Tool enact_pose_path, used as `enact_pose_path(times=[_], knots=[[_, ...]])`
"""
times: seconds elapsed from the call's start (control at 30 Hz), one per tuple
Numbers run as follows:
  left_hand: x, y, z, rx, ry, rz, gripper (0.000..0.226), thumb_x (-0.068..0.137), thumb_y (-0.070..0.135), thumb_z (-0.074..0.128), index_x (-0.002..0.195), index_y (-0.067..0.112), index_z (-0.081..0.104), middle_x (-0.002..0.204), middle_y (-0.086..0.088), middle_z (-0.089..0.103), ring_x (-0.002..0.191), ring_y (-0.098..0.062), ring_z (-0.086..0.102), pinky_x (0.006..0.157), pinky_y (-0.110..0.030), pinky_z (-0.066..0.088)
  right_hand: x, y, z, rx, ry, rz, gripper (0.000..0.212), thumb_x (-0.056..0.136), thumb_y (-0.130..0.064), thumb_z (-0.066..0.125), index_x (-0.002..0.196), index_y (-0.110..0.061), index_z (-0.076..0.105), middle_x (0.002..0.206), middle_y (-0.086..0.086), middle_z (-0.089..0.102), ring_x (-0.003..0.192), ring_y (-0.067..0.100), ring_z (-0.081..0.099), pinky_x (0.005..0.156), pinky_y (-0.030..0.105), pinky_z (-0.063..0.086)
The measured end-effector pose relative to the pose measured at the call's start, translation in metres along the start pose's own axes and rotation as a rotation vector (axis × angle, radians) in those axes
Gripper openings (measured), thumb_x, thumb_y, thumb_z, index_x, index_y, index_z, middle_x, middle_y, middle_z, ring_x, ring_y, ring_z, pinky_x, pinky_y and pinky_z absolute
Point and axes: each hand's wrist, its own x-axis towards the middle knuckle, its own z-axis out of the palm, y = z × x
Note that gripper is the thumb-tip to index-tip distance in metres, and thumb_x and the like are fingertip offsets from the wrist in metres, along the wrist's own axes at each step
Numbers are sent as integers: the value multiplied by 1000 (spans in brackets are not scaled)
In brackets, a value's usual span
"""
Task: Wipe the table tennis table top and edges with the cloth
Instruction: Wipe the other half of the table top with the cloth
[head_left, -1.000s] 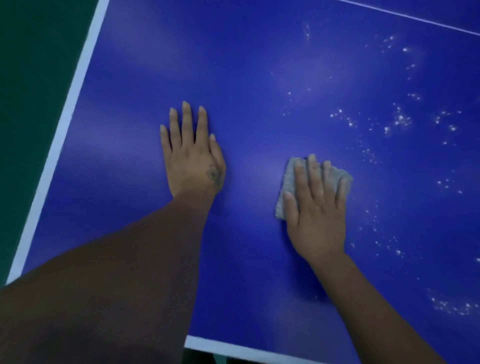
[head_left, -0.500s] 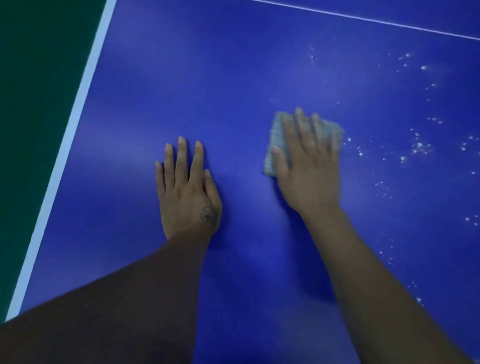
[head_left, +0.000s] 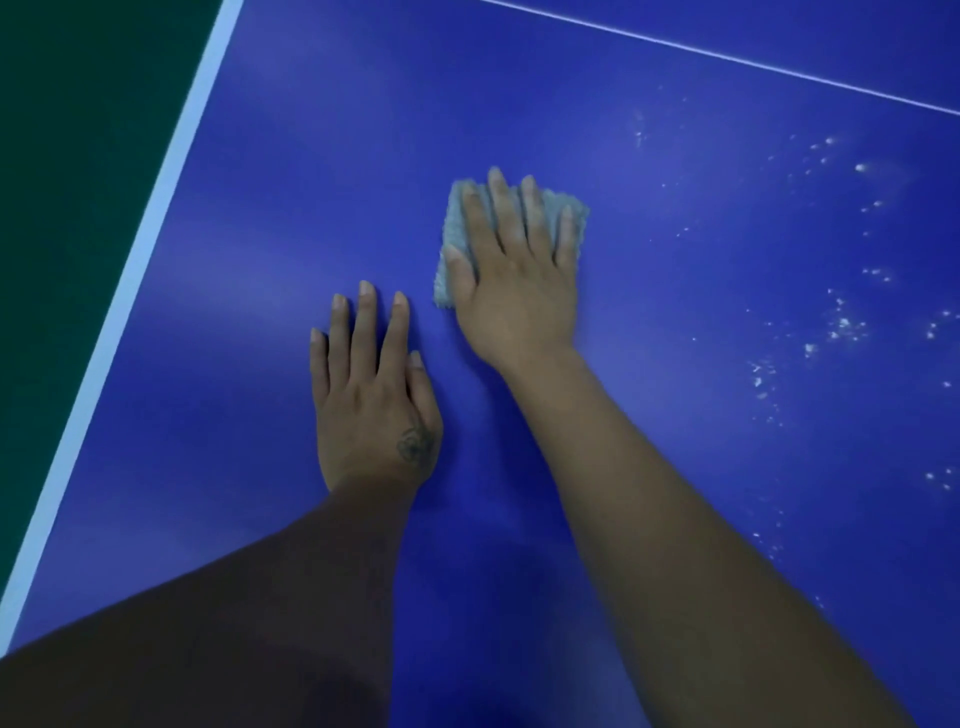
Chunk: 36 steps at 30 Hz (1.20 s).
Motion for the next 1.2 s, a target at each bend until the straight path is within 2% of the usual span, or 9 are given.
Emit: enact_pose_path(times=[0.17, 0.3, 0.37, 0.43, 0.53, 0.73, 0.9, 1.1, 1.2], knots=[[1, 0, -1, -2, -3, -2, 56, 111, 28, 37, 166, 15, 41, 176, -10, 30, 166, -32, 19, 134, -55, 15, 4, 55, -7, -22, 13, -115, 63, 112, -53, 24, 171, -31, 18, 179, -6, 13, 166, 22, 8, 133, 54, 2], [2, 1, -2, -9, -32, -22, 57, 112, 30, 35, 167, 16, 38, 177, -9, 27, 167, -30, 16, 134, -55, 13, -33, 140, -28, -46, 22, 70, 61, 114, -47, 27, 170, -25, 24, 178, 0, 20, 165, 29, 16, 131, 58, 10], [2, 1, -1, -11, -16, -24, 57, 111, 29, 37, 167, 16, 39, 177, -8, 28, 167, -30, 17, 134, -54, 13, -62, 160, -37, -37, 11, 185, 63, 113, -47, 23, 170, -22, 23, 178, 3, 20, 164, 32, 15, 130, 62, 9], [2, 1, 0, -14, -14, -27, 58, 111, 30, 36, 167, 17, 39, 178, -8, 27, 167, -29, 16, 135, -54, 13, -86, 151, -36, -47, -3, 222, 65, 112, -48, 21, 171, -19, 21, 178, 6, 18, 165, 35, 13, 130, 64, 7], [0, -1, 2, -12, -24, -28, 58, 111, 30, 36, 168, 18, 37, 178, -7, 25, 167, -30, 15, 134, -55, 13, -84, 102, -23, -65, -26, 152, 63, 113, -45, 26, 170, -19, 23, 178, 6, 18, 165, 35, 13, 129, 65, 8], [2, -3, 3, -8, -24, -10, 59, 110, 29, 38, 168, 17, 38, 177, -8, 27, 167, -30, 16, 134, -56, 14, 39, 15, -9, -41, -12, 6, 64, 113, -53, 19, 172, -30, 10, 180, -4, 4, 167, 24, 0, 131, 58, -2], [1, -4, 4, -18, -19, -4, 59, 110, 27, 40, 167, 16, 39, 178, -8, 27, 167, -30, 16, 134, -56, 14, 96, 40, -15, -9, -7, -61, 63, 112, -54, 24, 171, -32, 17, 179, -7, 11, 166, 21, 4, 132, 57, -1], [2, 0, 1, -51, -44, -24, 59, 108, 25, 42, 166, 14, 40, 177, -9, 27, 167, -32, 16, 134, -58, 15, 34, 156, -35, -33, 51, 197, 61, 113, -51, 28, 170, -29, 22, 178, -4, 18, 165, 25, 13, 132, 59, 6], [2, 0, 1, -52, -54, -32, 60, 107, 24, 42, 166, 14, 40, 177, -9, 27, 167, -31, 16, 133, -59, 15, -7, 180, -41, 7, 37, 360, 65, 112, -54, 21, 171, -25, 18, 179, 0, 14, 166, 27, 7, 131, 62, 3]])
